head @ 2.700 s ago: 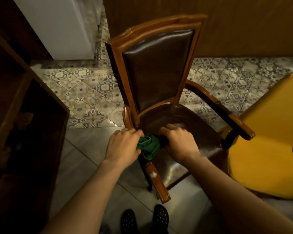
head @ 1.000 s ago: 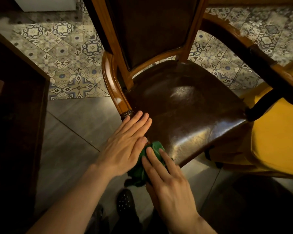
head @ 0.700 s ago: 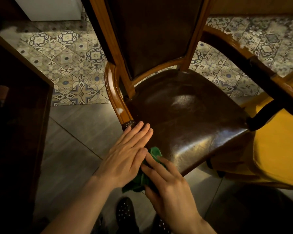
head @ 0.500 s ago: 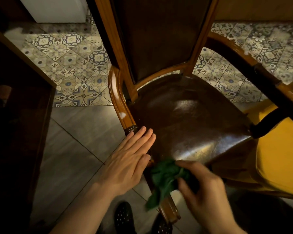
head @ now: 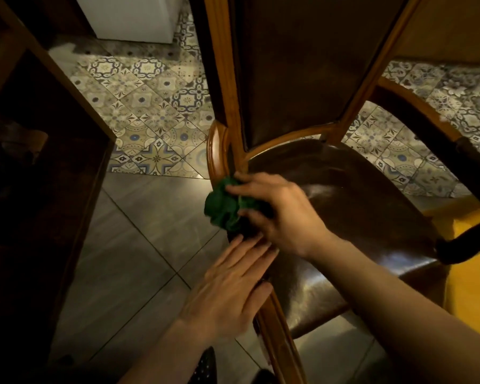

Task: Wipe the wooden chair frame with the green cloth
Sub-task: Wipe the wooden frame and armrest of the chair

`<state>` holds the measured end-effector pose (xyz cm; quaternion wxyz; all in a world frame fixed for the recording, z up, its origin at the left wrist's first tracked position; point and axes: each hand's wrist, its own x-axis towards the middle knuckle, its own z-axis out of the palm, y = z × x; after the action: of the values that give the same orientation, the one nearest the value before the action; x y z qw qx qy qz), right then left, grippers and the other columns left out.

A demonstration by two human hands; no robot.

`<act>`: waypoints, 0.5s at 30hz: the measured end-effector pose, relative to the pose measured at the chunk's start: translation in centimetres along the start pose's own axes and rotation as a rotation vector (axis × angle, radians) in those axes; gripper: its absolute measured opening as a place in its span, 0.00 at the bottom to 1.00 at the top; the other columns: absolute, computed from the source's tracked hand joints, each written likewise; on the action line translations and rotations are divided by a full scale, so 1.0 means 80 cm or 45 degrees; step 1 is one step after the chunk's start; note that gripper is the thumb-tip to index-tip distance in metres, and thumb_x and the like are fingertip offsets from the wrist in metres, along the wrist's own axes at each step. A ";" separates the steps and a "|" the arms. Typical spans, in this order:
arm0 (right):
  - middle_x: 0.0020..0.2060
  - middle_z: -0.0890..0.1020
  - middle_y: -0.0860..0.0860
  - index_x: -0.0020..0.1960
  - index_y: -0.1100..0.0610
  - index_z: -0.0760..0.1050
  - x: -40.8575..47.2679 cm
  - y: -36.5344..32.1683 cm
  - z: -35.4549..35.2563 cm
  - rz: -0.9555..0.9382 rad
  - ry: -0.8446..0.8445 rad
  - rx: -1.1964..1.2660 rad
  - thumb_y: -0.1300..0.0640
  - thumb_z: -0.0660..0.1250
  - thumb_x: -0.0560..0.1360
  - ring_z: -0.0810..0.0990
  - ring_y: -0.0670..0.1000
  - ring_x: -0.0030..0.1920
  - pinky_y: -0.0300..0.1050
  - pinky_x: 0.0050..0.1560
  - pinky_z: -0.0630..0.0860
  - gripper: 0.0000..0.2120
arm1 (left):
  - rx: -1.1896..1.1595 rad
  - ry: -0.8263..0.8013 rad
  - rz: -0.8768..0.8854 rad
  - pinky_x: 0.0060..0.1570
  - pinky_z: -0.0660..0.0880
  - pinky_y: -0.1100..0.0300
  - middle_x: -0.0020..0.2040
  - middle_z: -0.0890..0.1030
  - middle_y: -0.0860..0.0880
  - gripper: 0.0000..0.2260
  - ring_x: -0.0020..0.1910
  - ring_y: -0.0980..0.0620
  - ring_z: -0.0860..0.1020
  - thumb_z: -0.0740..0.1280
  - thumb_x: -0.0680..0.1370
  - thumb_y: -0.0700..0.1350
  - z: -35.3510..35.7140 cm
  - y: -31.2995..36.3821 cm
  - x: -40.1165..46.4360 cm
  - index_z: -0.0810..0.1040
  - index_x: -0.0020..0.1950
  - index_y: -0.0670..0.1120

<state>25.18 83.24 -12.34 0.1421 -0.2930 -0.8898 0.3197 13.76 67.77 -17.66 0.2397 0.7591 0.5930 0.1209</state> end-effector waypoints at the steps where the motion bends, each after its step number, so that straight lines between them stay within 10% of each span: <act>1: 0.75 0.72 0.50 0.73 0.48 0.73 0.005 0.002 0.008 -0.071 -0.130 -0.047 0.59 0.71 0.77 0.68 0.55 0.75 0.61 0.72 0.69 0.25 | -0.013 -0.003 -0.014 0.77 0.37 0.57 0.81 0.52 0.55 0.24 0.79 0.60 0.40 0.44 0.85 0.59 0.002 -0.001 -0.002 0.51 0.81 0.54; 15: 0.79 0.63 0.48 0.77 0.44 0.65 0.136 0.037 0.023 -0.142 -0.258 -0.260 0.50 0.63 0.82 0.55 0.54 0.81 0.62 0.78 0.59 0.24 | 0.087 0.061 0.041 0.77 0.41 0.52 0.83 0.49 0.52 0.27 0.81 0.53 0.44 0.48 0.85 0.57 0.010 -0.007 0.001 0.50 0.82 0.49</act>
<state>17.12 90.86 -14.93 0.0386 -0.2222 -0.9423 0.2472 13.69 67.73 -18.63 0.1974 0.7732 0.5900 0.1228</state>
